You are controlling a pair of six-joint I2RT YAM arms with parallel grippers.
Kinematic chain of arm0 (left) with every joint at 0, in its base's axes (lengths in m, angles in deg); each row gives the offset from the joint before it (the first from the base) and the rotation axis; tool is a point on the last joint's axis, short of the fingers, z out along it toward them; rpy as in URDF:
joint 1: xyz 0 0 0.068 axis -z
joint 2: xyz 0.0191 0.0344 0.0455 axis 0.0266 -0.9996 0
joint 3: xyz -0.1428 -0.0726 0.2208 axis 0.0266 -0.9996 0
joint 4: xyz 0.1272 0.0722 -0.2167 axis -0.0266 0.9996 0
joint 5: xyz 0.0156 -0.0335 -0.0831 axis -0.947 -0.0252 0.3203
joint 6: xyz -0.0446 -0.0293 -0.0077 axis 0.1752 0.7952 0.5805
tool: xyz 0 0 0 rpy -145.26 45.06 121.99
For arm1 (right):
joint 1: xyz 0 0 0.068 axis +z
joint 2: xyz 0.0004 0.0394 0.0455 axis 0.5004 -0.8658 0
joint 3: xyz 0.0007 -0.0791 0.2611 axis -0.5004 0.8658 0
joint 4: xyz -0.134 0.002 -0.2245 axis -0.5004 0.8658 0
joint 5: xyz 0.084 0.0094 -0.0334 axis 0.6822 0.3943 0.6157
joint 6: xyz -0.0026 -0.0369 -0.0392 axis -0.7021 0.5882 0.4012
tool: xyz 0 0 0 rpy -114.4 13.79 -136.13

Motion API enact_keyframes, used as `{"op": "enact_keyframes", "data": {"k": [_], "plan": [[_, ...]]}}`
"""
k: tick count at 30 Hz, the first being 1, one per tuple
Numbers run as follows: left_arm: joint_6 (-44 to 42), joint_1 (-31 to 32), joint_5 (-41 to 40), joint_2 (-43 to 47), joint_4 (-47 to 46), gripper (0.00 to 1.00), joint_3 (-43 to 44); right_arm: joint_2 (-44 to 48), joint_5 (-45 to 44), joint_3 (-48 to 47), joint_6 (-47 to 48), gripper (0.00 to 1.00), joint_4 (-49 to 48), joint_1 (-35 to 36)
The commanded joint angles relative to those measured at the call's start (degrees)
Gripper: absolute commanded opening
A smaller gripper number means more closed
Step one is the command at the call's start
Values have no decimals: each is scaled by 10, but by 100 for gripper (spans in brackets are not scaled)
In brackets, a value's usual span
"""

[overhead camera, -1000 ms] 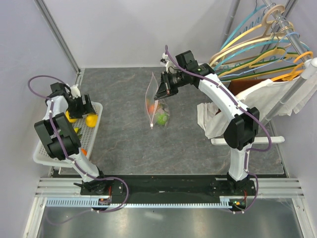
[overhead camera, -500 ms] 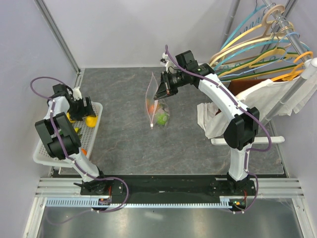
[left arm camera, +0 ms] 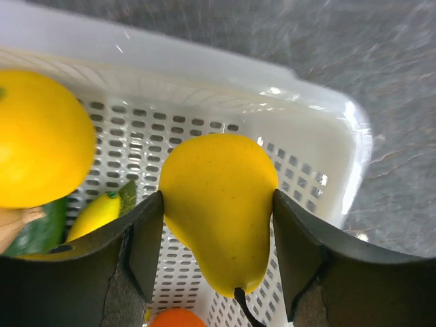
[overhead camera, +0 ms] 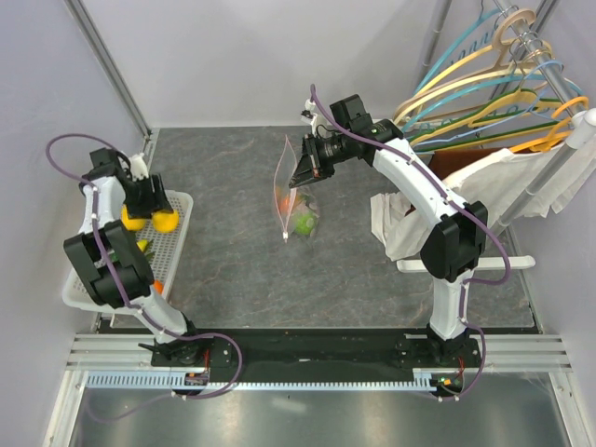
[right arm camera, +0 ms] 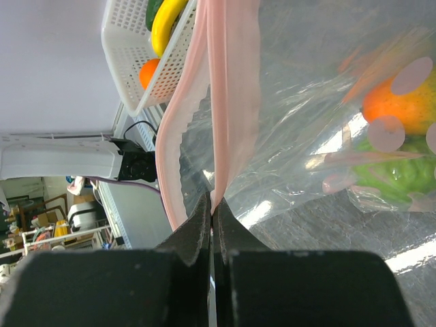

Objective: Place the food in the zip-top bag and seal the zipper
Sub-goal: Pick up the fake fruit from the bin, then place the fake fruit in the zipper food storage bag.

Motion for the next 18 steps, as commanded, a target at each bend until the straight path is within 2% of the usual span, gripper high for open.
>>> {"op": "enact_keyframes", "data": {"k": [1,7,12,17,18], "plan": [[-1,2,23,67,35,47,69,3,6,-14,0,0,-15,2],[3,1,68,86,83,44,114,-7,-10,-13,-1,0,-15,6],[22,8,165,120,116,43,152,-33,-19,-32,-3,0,-18,26],[54,54,248,160,146,44,184,-77,-30,-70,-3,0,-18,57],[58,79,266,171,146,44,188,-82,-30,-80,-4,0,-20,66]]}}
